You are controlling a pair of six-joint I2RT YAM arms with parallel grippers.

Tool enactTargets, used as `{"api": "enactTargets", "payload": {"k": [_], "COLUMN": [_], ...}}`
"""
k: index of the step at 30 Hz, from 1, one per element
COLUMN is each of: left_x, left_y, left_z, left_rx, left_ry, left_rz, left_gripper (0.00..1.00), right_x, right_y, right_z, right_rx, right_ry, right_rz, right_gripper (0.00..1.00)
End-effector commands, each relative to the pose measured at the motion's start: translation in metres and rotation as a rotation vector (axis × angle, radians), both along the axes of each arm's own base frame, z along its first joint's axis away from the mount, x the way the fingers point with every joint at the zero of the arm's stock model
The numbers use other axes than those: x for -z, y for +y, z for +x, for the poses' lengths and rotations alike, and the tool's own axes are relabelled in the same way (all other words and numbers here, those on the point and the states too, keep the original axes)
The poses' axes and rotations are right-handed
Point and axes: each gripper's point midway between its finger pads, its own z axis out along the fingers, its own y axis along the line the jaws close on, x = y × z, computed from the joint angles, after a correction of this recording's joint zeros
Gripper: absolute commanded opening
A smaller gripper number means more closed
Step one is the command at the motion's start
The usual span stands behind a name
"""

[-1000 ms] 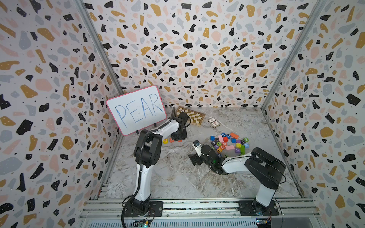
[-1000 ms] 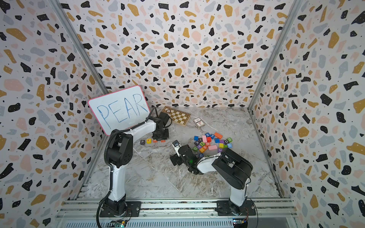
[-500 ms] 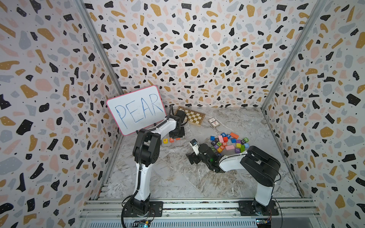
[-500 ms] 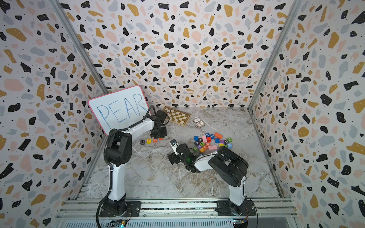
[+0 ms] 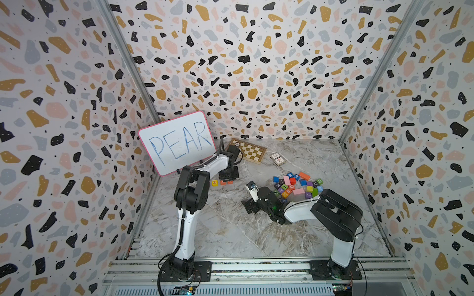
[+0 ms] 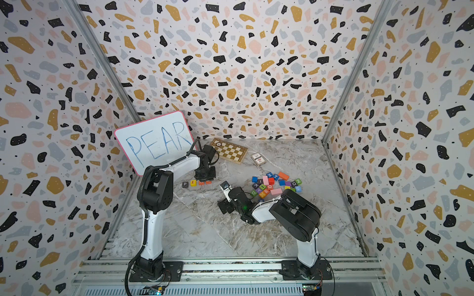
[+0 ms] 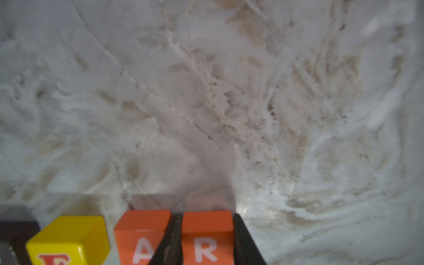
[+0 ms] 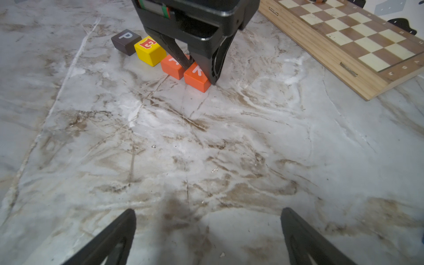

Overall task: Spell the uppercase word “pear” with letter blocks
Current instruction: Place the letter block at the center of the board.

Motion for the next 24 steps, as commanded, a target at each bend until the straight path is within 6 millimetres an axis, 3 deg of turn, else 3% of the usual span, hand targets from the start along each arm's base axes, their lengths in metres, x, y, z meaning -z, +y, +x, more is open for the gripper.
{"api": "enactTargets", "payload": {"k": [1, 24], "left_x": [-0.0053, 0.0017], "left_y": [-0.0035, -0.0059], "left_z": [0.0087, 0.0087], "left_rx": [0.012, 0.019], "left_ry": [-0.020, -0.006], "left_rz": [-0.019, -0.025], "left_gripper": [0.30, 0.30], "right_x": [-0.0130, -0.0098], "right_y": [0.0097, 0.0086], "right_z": [0.0052, 0.0043], "right_rx": [-0.010, -0.009], "right_ry": [-0.023, -0.018], "right_rz": [0.030, 0.026], "right_gripper": [1.00, 0.99]}}
